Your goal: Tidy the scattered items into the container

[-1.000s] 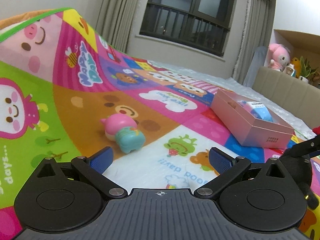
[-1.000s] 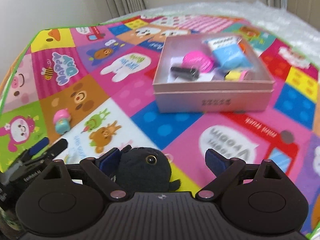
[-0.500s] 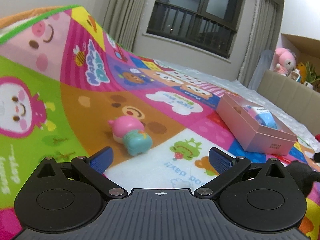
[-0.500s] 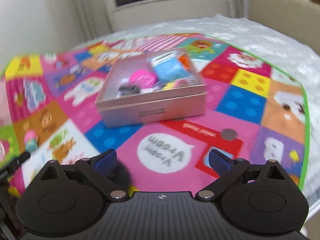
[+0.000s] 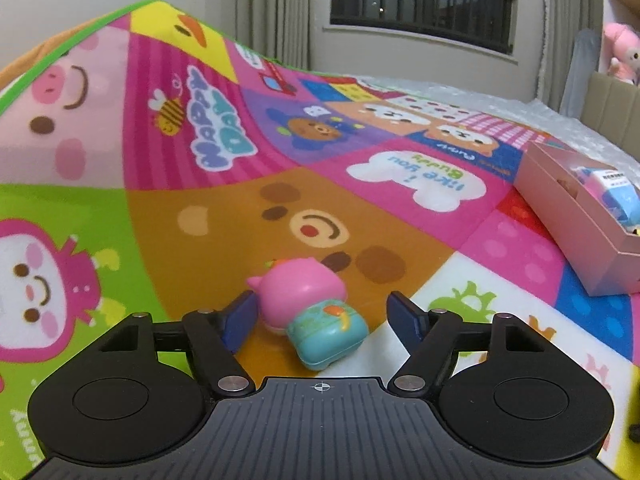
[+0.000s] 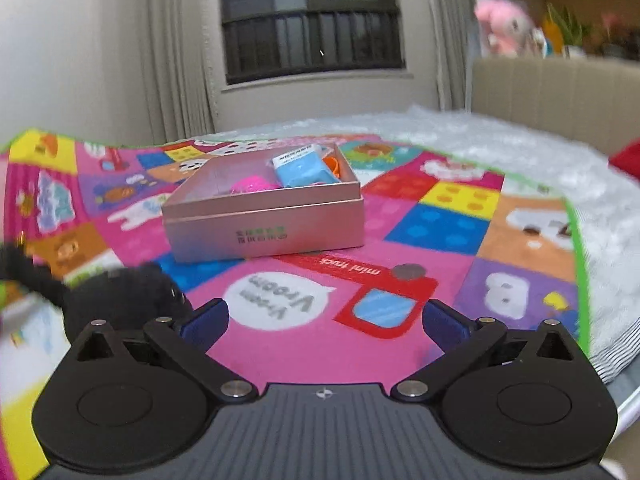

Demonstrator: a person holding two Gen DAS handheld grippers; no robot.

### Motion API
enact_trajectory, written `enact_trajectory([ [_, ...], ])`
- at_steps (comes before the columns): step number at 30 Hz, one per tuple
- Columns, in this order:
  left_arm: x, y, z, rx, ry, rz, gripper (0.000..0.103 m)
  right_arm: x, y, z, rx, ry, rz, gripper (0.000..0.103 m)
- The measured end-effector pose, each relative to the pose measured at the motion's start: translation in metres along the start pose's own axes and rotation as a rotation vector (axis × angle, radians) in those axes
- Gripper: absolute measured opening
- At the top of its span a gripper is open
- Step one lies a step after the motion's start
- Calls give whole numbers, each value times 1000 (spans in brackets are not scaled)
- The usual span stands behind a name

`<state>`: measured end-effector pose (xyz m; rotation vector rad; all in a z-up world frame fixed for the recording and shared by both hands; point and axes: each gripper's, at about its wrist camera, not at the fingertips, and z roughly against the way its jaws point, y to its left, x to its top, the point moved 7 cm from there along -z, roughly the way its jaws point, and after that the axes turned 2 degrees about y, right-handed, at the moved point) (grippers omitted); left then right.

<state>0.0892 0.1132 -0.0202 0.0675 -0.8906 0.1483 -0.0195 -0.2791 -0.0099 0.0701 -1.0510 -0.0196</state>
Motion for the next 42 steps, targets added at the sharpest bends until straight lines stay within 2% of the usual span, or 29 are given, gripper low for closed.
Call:
enact_trajectory([
  [3, 0, -6, -1, 15, -6, -27, 71, -9, 0, 5, -30, -24, 63, 103],
  [6, 1, -9, -2, 21, -2, -48, 55, -17, -2, 3, -35, -11, 73, 103],
  [13, -2, -12, 11, -6, -10, -87, 53, -29, -3, -1, -21, 10, 52, 103],
  [16, -8, -25, 34, -85, -31, -84, 53, -31, 1, 3, 4, 7, 64, 103],
  [21, -35, -67, 82, -282, -57, -142, 54, -35, 7, 3, -12, 2, 100, 103],
  [25, -67, -91, 98, -357, -35, -203, 57, -36, 8, 2, -13, 7, 109, 103],
  [26, -76, -94, 100, -355, -34, -211, 61, -37, 8, 1, -15, 7, 111, 103],
  [28, -87, -95, 101, -328, -37, -223, 82, -39, 9, 0, -19, 5, 118, 103],
  [31, -100, -89, 104, -292, -45, -222, 94, -41, 11, 0, -28, -11, 131, 103],
  [37, -103, -74, 115, -187, -91, -197, 101, -43, 11, -3, -29, -15, 132, 103],
  [41, -102, -51, 116, 5, -137, -256, 103, -44, 9, -4, -16, -10, 115, 103],
  [42, -101, -43, 114, 31, -133, -246, 103, -44, 9, -4, -13, -5, 112, 103],
])
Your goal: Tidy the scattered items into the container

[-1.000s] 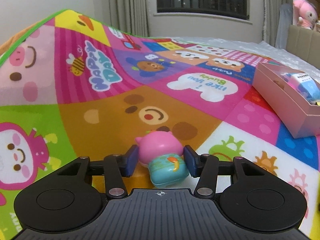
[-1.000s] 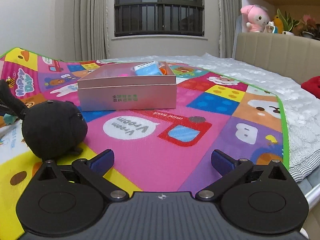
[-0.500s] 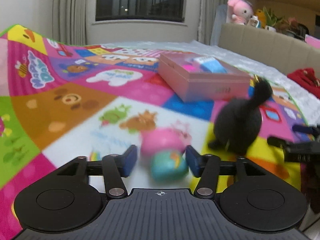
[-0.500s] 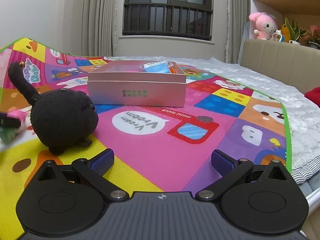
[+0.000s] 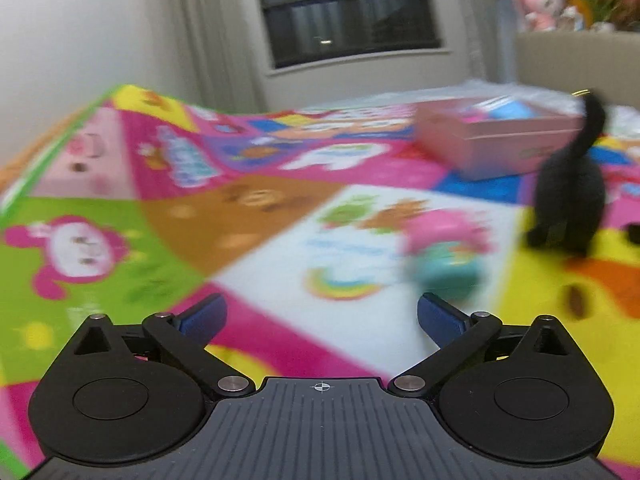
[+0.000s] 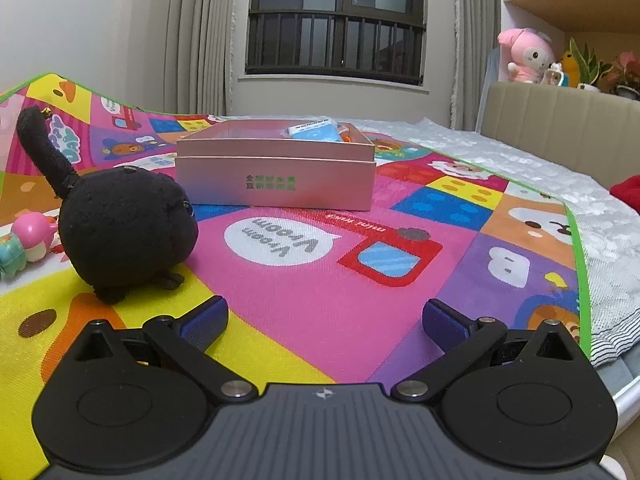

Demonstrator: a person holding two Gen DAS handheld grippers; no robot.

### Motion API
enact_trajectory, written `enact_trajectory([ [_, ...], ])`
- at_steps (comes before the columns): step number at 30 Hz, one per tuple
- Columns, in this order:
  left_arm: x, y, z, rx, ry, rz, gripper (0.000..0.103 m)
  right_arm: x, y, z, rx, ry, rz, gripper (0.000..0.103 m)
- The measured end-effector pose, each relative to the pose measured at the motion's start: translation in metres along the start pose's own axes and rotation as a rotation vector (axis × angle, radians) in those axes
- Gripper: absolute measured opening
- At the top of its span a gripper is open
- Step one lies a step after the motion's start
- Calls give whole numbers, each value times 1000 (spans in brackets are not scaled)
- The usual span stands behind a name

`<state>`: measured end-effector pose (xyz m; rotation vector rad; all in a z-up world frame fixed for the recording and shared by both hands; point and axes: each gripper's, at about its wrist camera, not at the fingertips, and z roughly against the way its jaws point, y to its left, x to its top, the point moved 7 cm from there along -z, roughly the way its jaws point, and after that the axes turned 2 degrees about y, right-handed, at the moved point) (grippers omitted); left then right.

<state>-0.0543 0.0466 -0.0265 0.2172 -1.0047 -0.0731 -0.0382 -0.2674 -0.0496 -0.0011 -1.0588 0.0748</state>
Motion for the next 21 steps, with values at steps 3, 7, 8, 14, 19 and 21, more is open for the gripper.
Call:
enact_trajectory([
  [3, -3, 29, -6, 36, 50, 114, 103, 1, -3, -2, 13, 26, -31, 103],
  [7, 4, 31, 2, -98, 31, 225, 103, 2, -6, -1, 28, 39, -74, 103],
  [8, 7, 19, 6, -182, 25, 233, 103, 2, -5, -1, 25, 36, -73, 103],
  [14, 26, -47, -4, -330, -5, 100, 103, 1, -3, 1, 9, 33, -65, 103],
  [19, 33, -77, -16, -473, 19, 31, 103, 0, -4, 2, 18, 30, -73, 103],
  [21, 29, -86, -15, -505, 22, -28, 103, 0, -5, 2, 23, 28, -78, 103],
])
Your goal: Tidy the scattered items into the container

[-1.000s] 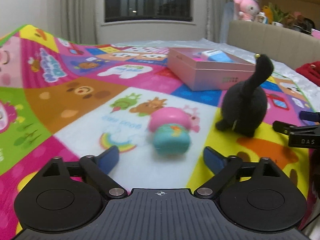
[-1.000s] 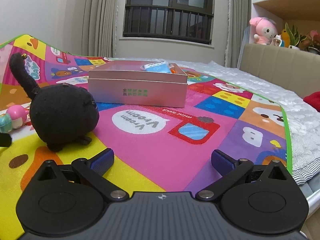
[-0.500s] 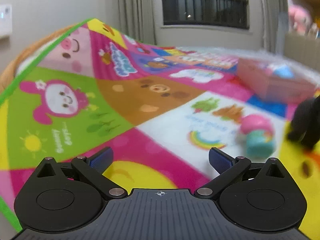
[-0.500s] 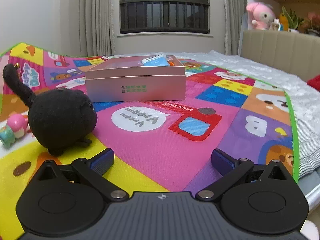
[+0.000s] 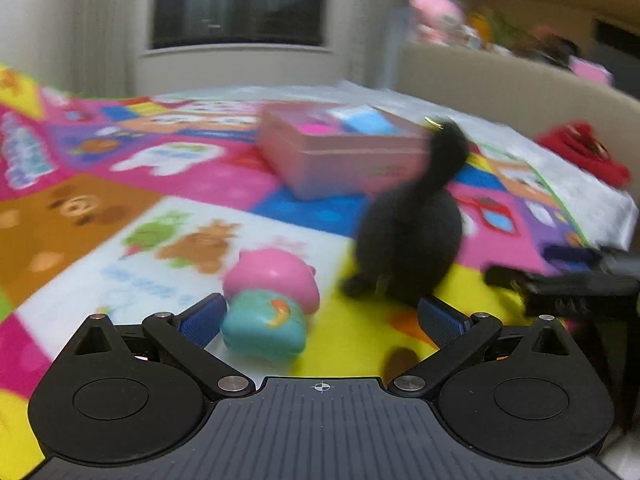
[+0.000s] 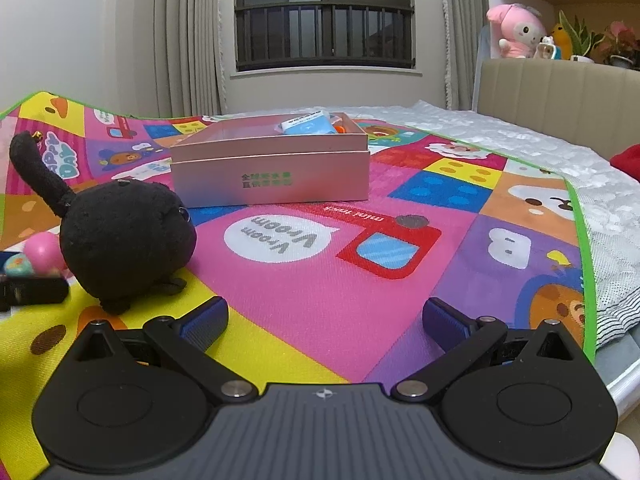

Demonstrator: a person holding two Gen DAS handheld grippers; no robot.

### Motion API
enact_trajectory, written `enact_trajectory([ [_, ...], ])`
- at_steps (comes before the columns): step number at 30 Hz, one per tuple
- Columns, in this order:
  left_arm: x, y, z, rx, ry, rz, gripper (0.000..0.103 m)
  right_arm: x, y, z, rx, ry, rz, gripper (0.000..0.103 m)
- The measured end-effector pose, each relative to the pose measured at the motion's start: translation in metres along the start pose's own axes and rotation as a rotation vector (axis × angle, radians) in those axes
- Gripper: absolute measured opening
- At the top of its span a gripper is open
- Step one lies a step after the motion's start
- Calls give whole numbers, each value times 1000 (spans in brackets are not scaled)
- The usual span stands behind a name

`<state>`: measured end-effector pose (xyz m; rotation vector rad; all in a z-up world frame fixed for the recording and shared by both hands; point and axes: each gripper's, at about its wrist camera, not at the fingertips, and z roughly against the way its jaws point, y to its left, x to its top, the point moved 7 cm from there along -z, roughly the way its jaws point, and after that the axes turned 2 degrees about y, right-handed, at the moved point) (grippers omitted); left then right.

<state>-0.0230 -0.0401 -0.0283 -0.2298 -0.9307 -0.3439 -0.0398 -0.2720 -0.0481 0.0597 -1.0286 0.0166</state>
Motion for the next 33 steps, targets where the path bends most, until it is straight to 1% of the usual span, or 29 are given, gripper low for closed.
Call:
enact_trajectory([
  [2, -5, -1, -1, 76, 10, -50, 103, 0, 0, 0, 3, 0, -2, 103],
  [3, -7, 3, -2, 116, 15, -56, 103, 0, 0, 0, 4, 0, -2, 103],
  [6, -9, 25, 6, 225, 12, -25, 103, -1, 1, 1, 4, -8, 2, 103],
  [10, -9, 54, 19, 396, 3, 2, 103, -1, 2, -1, 5, 3, 25, 103],
  [11, -10, 61, 22, 432, 4, 17, 103, -1, 3, -2, 3, 10, 46, 103],
  [12, -9, 67, 23, 443, 6, 32, 103, 0, 5, -3, 1, 17, 67, 103],
  [15, -13, 75, 30, 430, 11, 85, 103, 4, 8, 0, 4, 25, 104, 103],
  [16, -15, 76, 32, 422, 12, 95, 103, 8, 11, 4, 31, 18, 123, 103],
  [17, -17, 76, 34, 412, 13, 103, 103, 12, 16, 11, 78, 3, 136, 103],
  [18, -19, 77, 35, 401, 14, 113, 103, 18, 24, 20, 137, -26, 145, 103],
  [20, -20, 76, 33, 382, 18, 135, 103, 28, 41, 34, 213, -78, 185, 103],
  [21, -21, 76, 32, 376, 18, 144, 103, 33, 53, 38, 239, -101, 226, 103],
  [23, -23, 75, 34, 364, 19, 159, 103, 42, 78, 36, 262, -133, 303, 103],
  [25, -23, 72, 37, 345, 19, 164, 103, 47, 98, 23, 294, -122, 342, 103],
  [27, -22, 67, 40, 316, 17, 161, 103, 48, 109, 5, 310, -76, 354, 103],
  [29, -18, 59, 40, 289, 9, 152, 103, 46, 113, -13, 293, -21, 332, 103],
  [30, -15, 56, 39, 277, 4, 146, 103, 46, 112, -16, 293, -17, 317, 103],
  [32, -9, 48, 35, 261, -7, 135, 103, 48, 108, -11, 307, -21, 300, 86],
  [33, -5, 44, 32, 256, -17, 130, 103, 50, 105, -6, 312, -16, 293, 82],
])
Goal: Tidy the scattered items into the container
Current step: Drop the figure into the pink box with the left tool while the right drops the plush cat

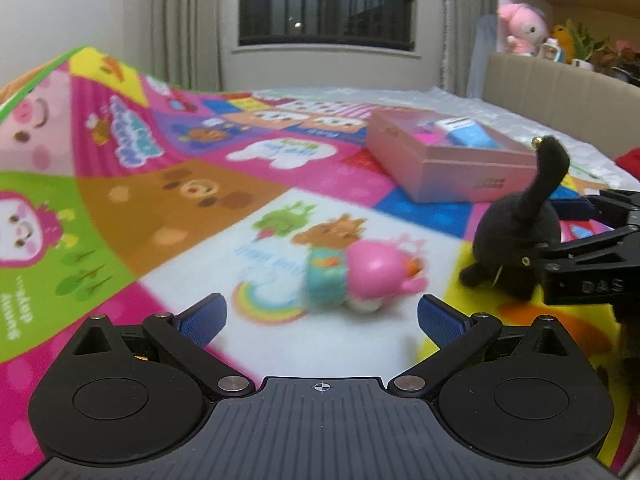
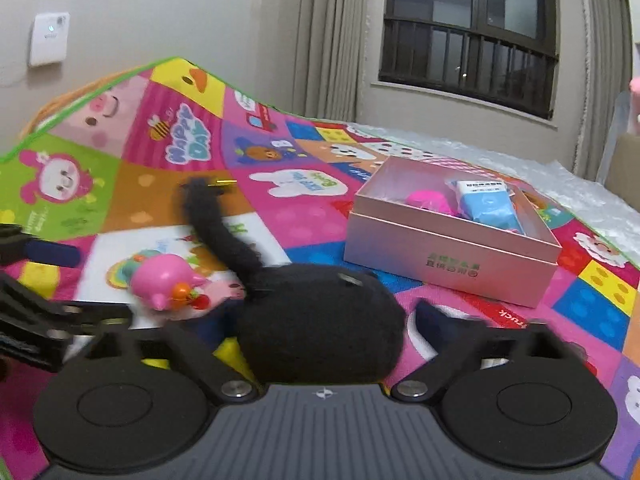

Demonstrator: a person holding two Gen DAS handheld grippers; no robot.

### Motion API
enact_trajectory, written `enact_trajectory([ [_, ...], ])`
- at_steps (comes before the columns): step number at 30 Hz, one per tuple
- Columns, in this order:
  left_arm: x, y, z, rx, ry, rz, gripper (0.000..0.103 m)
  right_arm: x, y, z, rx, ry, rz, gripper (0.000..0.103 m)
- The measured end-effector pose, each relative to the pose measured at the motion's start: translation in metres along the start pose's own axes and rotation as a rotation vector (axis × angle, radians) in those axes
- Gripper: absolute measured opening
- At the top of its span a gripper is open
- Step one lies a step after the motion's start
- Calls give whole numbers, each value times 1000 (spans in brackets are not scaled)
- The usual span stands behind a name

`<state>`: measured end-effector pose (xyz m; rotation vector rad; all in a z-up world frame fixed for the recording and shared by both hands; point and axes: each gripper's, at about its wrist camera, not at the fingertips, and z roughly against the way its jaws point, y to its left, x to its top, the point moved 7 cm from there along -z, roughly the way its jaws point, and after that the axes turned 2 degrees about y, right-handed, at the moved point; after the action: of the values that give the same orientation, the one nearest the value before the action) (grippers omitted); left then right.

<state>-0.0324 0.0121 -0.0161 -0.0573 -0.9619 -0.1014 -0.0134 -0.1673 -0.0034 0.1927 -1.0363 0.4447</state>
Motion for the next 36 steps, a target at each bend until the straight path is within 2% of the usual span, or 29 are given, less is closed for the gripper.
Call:
enact_trajectory([
  [1, 3, -5, -3, -4, -10, -4, 103, 1, -2, 7, 0, -9, -12, 79],
  [3, 10, -14, -12, 0, -27, -11, 103, 4, -7, 22, -12, -27, -31, 79],
  [8, 16, -24, -35, 31, 9, -27, 101, 2, -21, 53, -54, -42, -39, 79],
  [9, 15, -26, -37, 31, 14, -33, 95, 0, -23, 57, -59, -40, -40, 79],
  [10, 15, -27, -38, 32, 20, -37, 79, -2, -26, 61, -63, -36, -43, 79],
  [15, 12, -28, -36, 35, 28, -26, 78, -14, -34, 72, -81, -3, -66, 79],
  [19, 11, -40, -20, 2, 8, -53, 77, -19, -37, 82, -90, -1, -60, 79],
  [24, 23, -73, 10, -116, -55, -121, 77, -21, -45, 98, -104, 11, -28, 79],
  [27, 48, -90, 13, -189, -99, -145, 77, -8, -63, 114, -140, -39, -50, 79],
  [30, 92, -102, -1, -244, -144, -141, 77, 21, -86, 120, -136, -107, -115, 79],
  [33, 142, -108, -30, -249, -186, -123, 77, 62, -116, 105, -103, -162, -212, 79],
  [36, 190, -104, -67, -294, -187, -27, 77, 107, -147, 68, -74, -213, -290, 79],
])
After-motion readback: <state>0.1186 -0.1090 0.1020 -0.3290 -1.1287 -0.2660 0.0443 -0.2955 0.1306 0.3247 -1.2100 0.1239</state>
